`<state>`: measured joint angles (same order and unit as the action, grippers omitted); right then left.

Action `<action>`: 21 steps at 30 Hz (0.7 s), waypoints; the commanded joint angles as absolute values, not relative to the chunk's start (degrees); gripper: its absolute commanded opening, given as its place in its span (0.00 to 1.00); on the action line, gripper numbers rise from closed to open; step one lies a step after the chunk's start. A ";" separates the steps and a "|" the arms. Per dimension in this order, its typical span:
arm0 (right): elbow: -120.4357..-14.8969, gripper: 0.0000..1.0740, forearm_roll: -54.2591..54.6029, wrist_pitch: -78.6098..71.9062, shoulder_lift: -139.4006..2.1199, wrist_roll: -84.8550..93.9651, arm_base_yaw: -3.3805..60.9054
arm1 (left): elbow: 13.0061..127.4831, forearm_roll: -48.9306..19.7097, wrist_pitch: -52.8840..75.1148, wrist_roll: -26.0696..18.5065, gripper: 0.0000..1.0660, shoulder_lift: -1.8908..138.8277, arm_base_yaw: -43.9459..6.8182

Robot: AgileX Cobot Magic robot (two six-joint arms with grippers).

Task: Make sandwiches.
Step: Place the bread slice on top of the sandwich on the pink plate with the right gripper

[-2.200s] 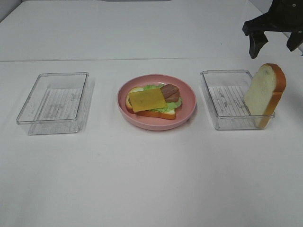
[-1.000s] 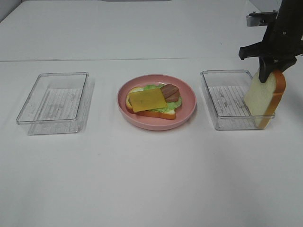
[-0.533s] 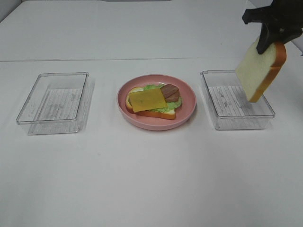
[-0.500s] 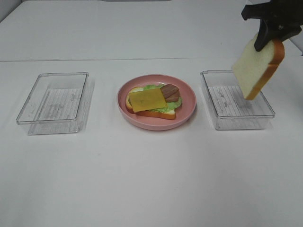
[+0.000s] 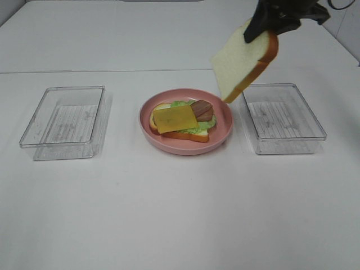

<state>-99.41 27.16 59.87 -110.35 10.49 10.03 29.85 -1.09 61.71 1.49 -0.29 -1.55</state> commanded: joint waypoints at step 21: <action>-99.52 0.00 41.71 47.21 -123.93 7.28 18.51 | 29.79 -1.26 61.48 1.43 0.94 -0.63 -1.49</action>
<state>-99.41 40.05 49.22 -122.90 6.99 18.51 29.85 -1.09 61.71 1.49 -0.29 -1.55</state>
